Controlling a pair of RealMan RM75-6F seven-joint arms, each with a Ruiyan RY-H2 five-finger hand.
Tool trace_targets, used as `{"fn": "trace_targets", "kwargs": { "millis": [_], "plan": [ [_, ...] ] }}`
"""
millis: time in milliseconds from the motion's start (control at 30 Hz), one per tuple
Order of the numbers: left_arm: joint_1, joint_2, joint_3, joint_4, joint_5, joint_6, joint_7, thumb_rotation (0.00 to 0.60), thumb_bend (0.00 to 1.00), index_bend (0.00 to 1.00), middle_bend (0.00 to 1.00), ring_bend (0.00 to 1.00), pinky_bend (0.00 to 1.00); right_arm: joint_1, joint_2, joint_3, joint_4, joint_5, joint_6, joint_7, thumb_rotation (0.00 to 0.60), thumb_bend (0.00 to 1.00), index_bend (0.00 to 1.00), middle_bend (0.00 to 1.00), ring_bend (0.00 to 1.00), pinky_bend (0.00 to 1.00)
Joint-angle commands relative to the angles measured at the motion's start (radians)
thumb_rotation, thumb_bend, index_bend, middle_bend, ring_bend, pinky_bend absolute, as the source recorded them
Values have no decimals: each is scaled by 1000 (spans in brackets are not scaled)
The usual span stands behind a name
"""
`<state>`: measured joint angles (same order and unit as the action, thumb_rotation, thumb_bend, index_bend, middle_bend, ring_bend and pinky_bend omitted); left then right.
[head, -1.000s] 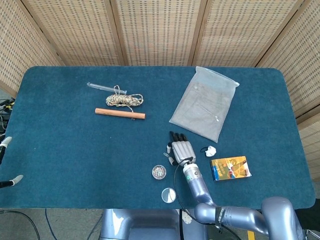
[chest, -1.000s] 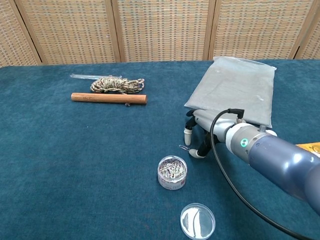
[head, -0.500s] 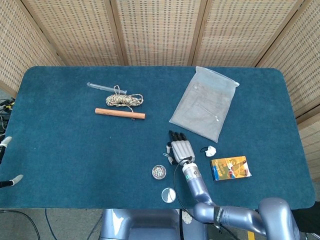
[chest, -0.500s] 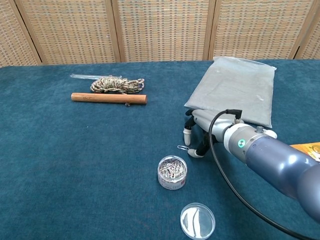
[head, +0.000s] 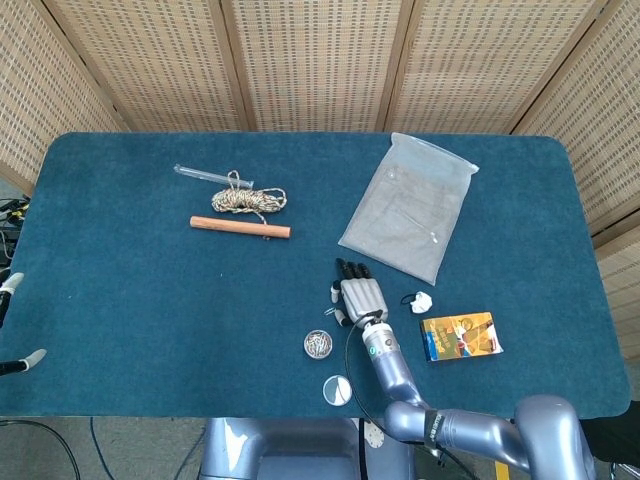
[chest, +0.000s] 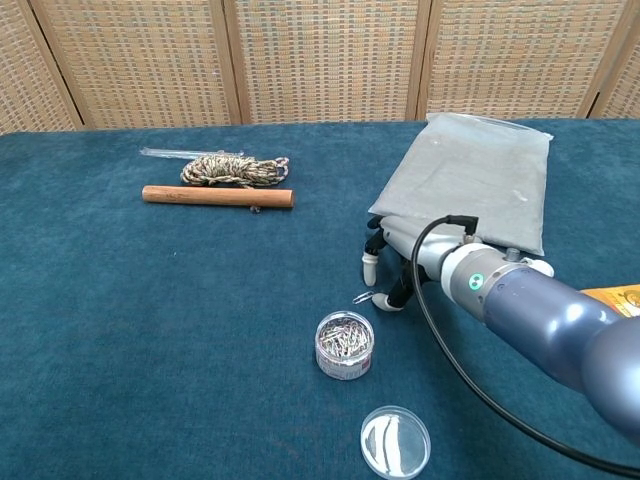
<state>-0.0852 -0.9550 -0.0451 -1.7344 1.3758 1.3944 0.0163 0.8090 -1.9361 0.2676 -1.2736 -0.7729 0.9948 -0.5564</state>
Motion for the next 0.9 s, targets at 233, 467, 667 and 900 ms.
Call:
{"fn": "trace_targets", "kwargs": {
  "millis": [233,467,667,900],
  "plan": [
    [-1,-1,0,-1,0,-1,4,600,0,0,0,0,0,1,6,-8,-13,-24,-10,8,600,347,488,0,0,0],
    [0,0,0,0,0,0,0,600,0,0,0,0,0,2,4,-13,-8,-34,-17,12,600,347,488,0,0,0],
    [0,0,1,1,1,0,-3,600,0,0,0,0,0,4,0,-18,0,-35,-29,13,600,348,489,0,0,0],
    [-1,1,0,1,0,-1,-3,600,0,0,0,0,0,9,-7,-25,6,-44,-35,10,600,347,536,0,0,0]
  ]
}}
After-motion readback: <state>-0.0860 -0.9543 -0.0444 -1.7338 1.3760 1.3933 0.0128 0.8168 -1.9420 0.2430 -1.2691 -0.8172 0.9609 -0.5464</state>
